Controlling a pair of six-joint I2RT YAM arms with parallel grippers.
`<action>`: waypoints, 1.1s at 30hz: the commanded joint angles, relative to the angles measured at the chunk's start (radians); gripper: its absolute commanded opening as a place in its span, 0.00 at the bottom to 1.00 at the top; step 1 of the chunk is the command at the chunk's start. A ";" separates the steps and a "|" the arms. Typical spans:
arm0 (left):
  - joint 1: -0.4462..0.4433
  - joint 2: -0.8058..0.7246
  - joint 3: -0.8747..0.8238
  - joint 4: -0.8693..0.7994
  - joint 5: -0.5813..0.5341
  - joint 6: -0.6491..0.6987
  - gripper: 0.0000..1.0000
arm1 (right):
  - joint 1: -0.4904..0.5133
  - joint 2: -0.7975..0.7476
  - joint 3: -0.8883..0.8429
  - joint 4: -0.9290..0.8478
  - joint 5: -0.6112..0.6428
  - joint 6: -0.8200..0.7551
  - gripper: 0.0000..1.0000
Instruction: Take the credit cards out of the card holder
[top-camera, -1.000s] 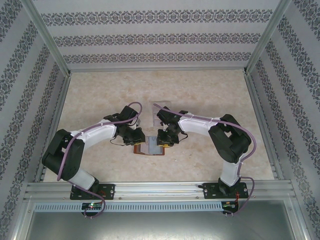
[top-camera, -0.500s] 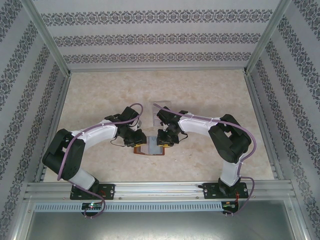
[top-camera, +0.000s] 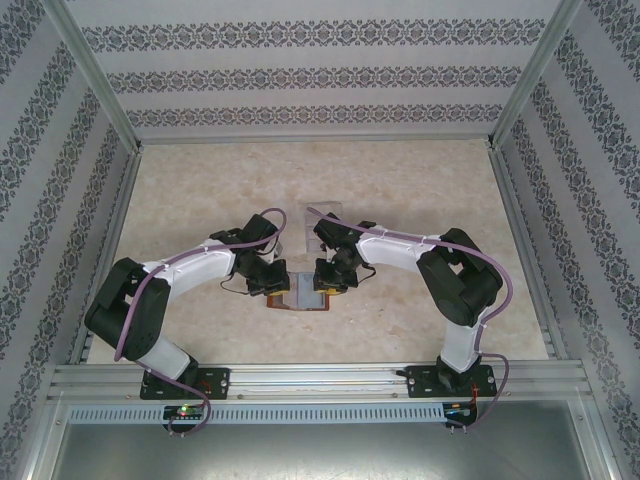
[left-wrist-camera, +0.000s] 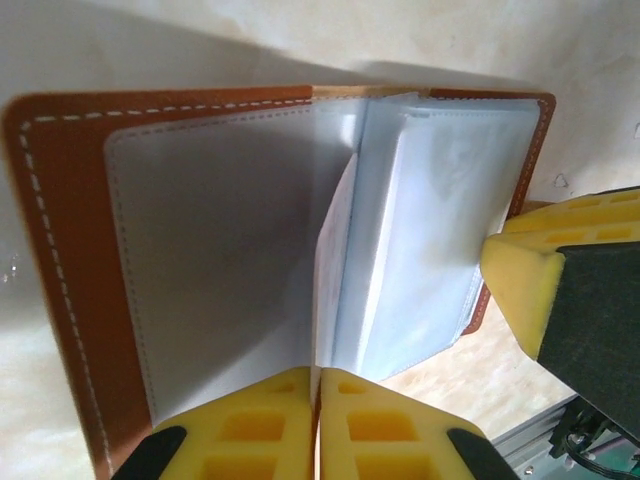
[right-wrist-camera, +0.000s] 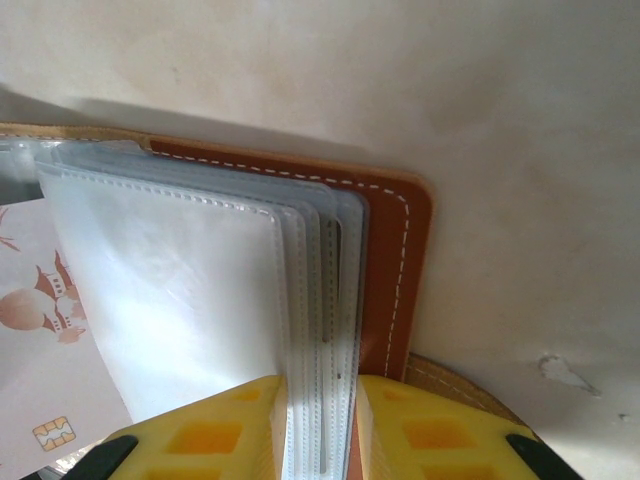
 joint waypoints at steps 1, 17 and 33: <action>-0.012 -0.037 0.036 -0.072 -0.052 0.013 0.07 | -0.005 -0.033 0.006 -0.035 0.023 -0.008 0.27; -0.010 -0.060 0.125 -0.067 -0.047 0.228 0.00 | -0.152 -0.215 -0.058 -0.089 0.071 -0.058 0.27; -0.009 0.082 0.343 -0.148 -0.104 0.629 0.00 | -0.231 -0.300 -0.106 -0.117 0.081 -0.100 0.27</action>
